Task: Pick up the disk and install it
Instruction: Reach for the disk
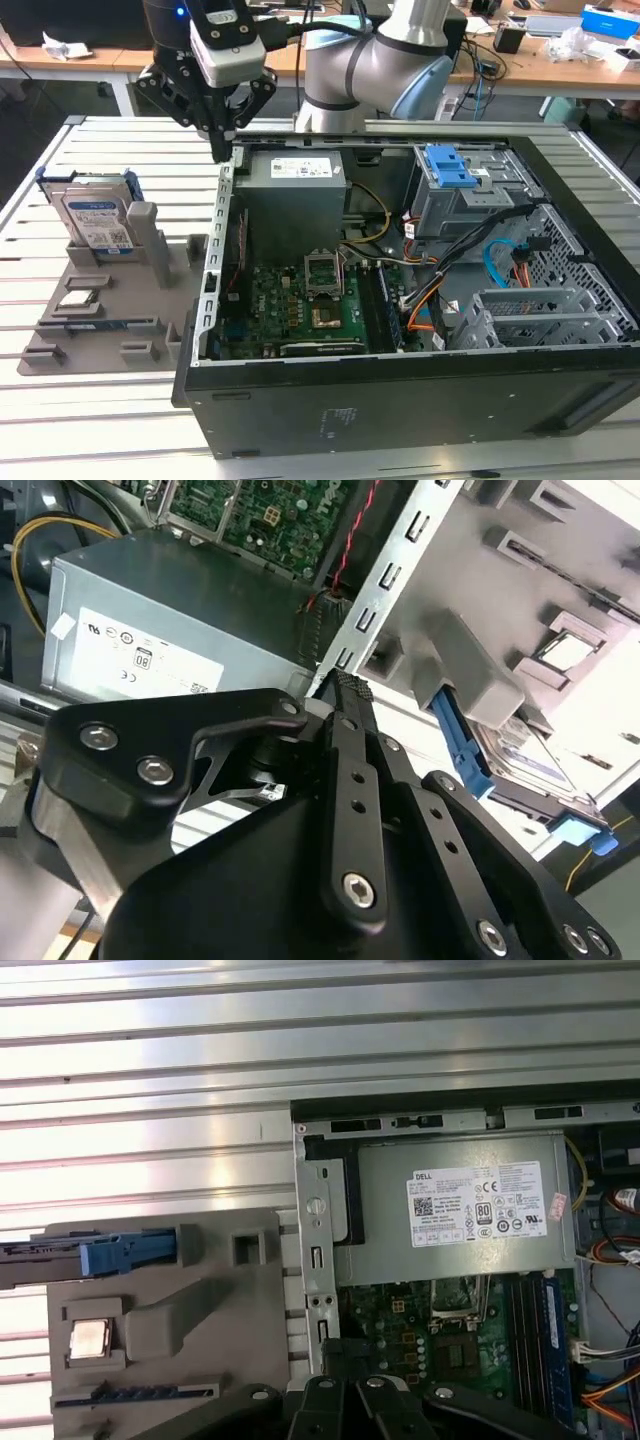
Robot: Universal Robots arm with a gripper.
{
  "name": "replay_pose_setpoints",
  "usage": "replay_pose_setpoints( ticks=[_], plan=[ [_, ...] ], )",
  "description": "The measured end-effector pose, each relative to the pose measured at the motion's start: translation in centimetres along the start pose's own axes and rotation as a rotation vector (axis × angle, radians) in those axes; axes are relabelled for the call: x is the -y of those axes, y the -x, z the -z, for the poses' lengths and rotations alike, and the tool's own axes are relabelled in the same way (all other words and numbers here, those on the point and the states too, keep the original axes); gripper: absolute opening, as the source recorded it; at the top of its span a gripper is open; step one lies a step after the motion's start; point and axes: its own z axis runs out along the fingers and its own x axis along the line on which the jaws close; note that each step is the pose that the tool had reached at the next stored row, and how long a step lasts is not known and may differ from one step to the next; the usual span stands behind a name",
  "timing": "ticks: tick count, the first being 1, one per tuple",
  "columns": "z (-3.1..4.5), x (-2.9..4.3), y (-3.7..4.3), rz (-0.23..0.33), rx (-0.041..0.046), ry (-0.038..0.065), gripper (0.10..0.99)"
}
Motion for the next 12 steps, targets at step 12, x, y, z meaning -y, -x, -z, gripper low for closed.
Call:
replay_pose_setpoints(
  ticks=[12],
  plan=[
    [0.06,0.17,-2.32,0.0,0.0,0.0,0.106]
  ],
)
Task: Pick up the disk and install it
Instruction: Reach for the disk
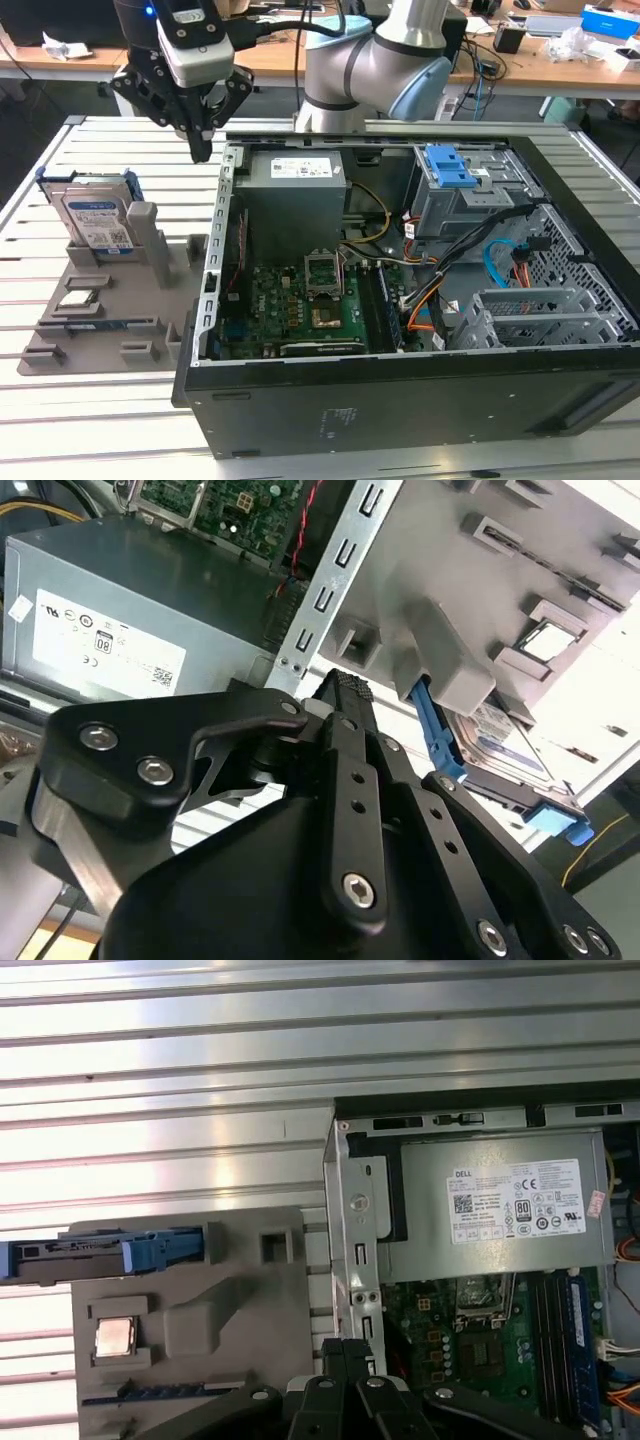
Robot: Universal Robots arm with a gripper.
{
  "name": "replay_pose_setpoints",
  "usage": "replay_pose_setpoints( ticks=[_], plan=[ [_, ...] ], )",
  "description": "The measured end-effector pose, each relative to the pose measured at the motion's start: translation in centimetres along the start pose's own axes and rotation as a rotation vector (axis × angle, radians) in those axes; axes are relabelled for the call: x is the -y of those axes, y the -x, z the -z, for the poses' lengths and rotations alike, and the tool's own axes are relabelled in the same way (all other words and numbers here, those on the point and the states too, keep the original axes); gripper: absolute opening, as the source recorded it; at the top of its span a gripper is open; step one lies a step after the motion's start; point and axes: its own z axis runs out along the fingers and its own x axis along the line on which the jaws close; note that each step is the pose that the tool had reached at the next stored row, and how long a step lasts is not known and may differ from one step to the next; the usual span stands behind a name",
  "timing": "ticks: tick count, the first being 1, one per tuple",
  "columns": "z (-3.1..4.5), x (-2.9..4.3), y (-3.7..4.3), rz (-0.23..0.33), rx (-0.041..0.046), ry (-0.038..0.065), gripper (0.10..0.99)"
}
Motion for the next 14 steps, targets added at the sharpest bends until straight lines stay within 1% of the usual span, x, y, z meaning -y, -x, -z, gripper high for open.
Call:
replay_pose_setpoints(
  ticks=[1,5,7,11,14],
  plan=[
    [0.01,0.01,-0.11,0.0,0.0,0.0,0.106],
    [0.03,0.09,-1.14,0.0,0.0,0.0,0.106],
    [0.04,0.11,-1.47,0.0,0.0,0.0,0.106],
    [0.07,0.19,-2.58,0.0,0.0,0.0,0.106],
    [0.09,0.24,-3.16,0.0,-0.0001,0.0,0.106]
  ],
)
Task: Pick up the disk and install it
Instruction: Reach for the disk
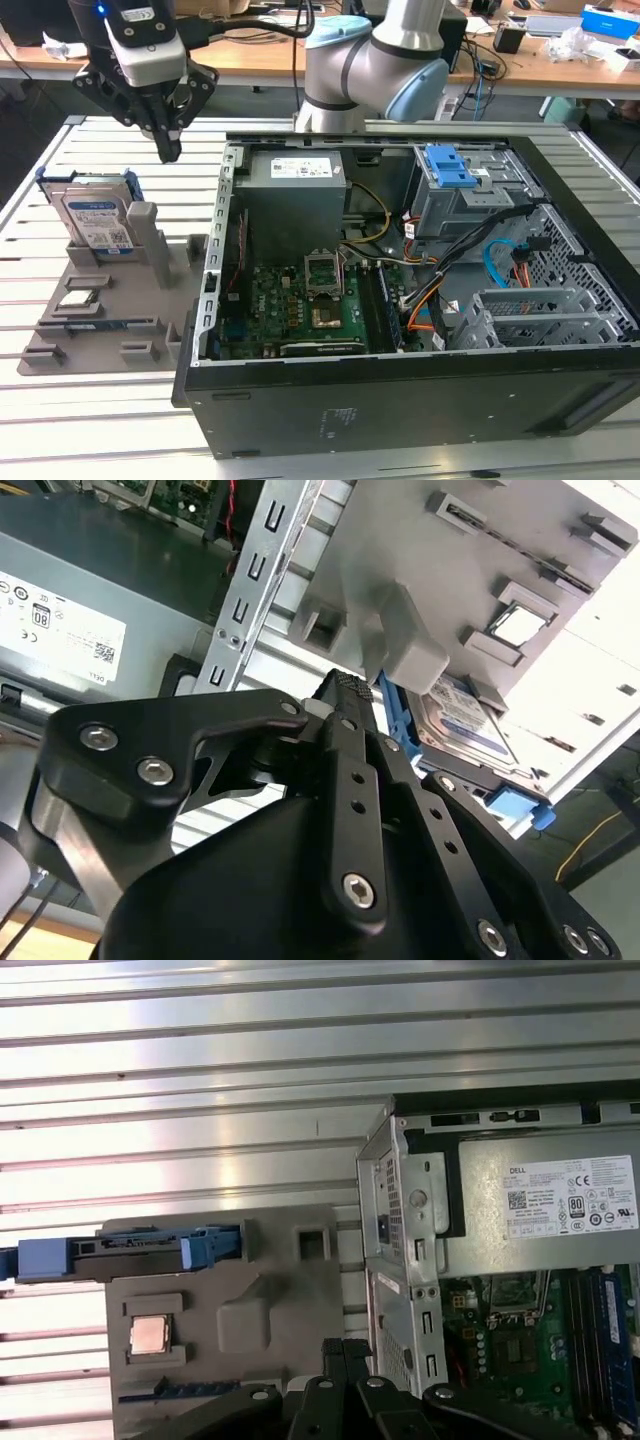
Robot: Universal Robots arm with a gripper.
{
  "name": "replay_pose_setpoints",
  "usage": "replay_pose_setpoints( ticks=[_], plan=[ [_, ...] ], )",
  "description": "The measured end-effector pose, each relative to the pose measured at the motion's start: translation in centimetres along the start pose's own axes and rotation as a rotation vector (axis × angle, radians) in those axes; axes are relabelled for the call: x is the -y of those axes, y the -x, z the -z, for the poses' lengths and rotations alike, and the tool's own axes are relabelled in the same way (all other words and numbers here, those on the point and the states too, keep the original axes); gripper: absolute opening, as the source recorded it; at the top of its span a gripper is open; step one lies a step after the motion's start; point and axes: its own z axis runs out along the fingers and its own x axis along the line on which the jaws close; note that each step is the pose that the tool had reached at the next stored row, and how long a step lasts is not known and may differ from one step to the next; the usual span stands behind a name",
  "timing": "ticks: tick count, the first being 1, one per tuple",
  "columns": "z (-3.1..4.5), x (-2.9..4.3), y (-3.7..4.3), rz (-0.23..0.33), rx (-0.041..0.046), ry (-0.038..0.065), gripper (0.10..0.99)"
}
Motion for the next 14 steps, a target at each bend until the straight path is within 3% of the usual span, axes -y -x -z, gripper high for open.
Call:
replay_pose_setpoints(
  ticks=[4,14],
  plan=[
    [0.02,0.04,-0.55,0.0,0.0,0.0,0.106],
    [0.08,0.21,-2.81,0.0,0.0,0.0,0.106]
  ],
)
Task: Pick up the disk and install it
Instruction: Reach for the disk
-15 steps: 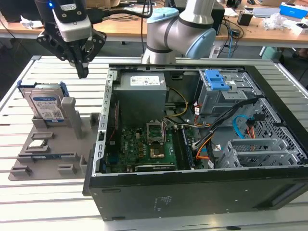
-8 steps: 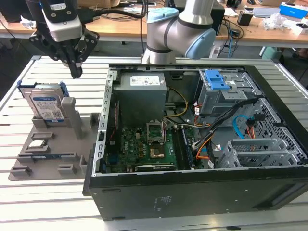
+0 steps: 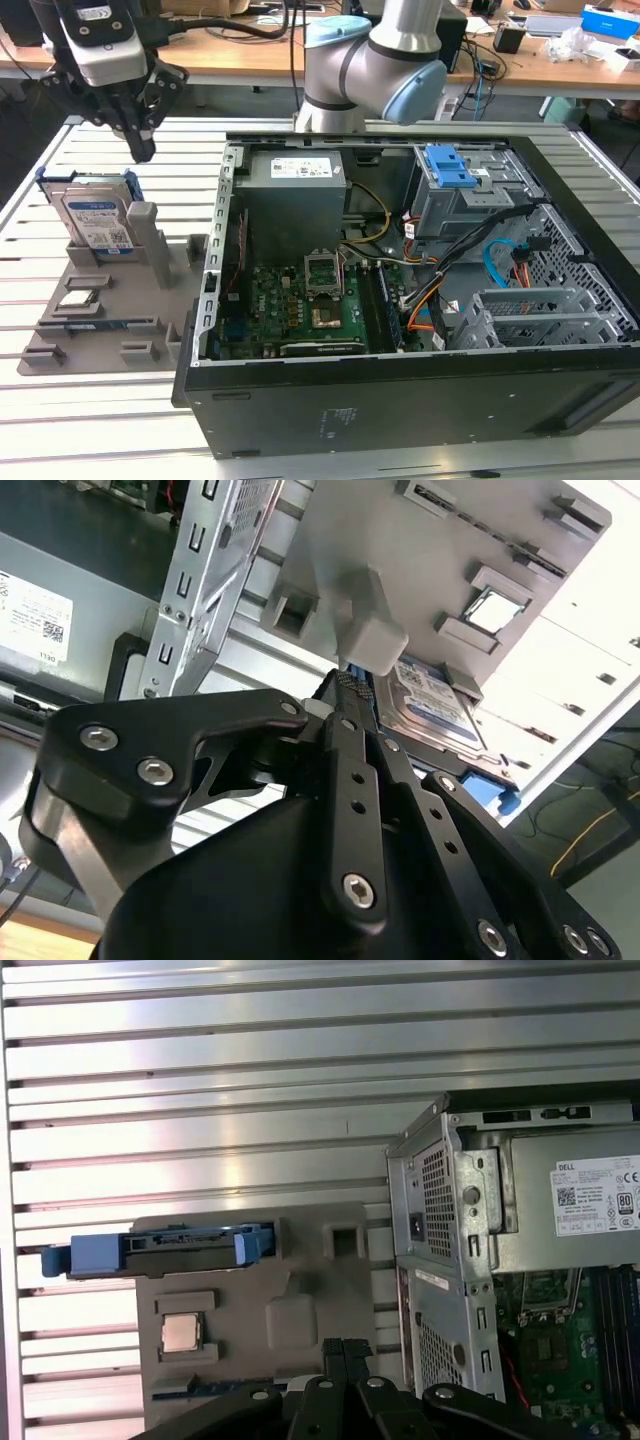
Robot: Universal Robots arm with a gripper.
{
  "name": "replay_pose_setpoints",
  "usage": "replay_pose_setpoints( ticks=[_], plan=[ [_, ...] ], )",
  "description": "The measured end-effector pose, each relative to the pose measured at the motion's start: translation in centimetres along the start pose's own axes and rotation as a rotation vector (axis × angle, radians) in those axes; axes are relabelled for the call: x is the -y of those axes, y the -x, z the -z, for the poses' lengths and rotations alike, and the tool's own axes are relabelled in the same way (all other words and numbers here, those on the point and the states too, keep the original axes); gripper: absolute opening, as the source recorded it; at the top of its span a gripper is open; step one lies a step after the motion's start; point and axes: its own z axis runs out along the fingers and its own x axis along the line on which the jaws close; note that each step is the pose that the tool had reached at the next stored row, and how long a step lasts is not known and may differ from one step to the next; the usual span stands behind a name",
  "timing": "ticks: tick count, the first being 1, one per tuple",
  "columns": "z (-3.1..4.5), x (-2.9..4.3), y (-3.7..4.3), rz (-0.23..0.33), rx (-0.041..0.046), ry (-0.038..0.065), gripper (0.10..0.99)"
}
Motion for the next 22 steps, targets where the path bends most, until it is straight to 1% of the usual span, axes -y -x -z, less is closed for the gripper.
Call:
replay_pose_setpoints(
  ticks=[8,13,14,17,19,22],
  plan=[
    [0.03,0.09,-1.23,0.0,0.0,0.0,0.106],
    [0.06,0.16,-2.2,0.0,0.0,0.0,0.106],
    [0.06,0.19,-2.55,0.0,0.0001,0.0,0.106],
    [0.08,0.23,-3.09,0.0,0.0,0.0,0.106],
    [0.09,0.28,-3.66,0.0,0.0,0.0,0.106],
    [0.11,0.31,-4.18,0.0,0.0,0.0,0.106]
  ],
)
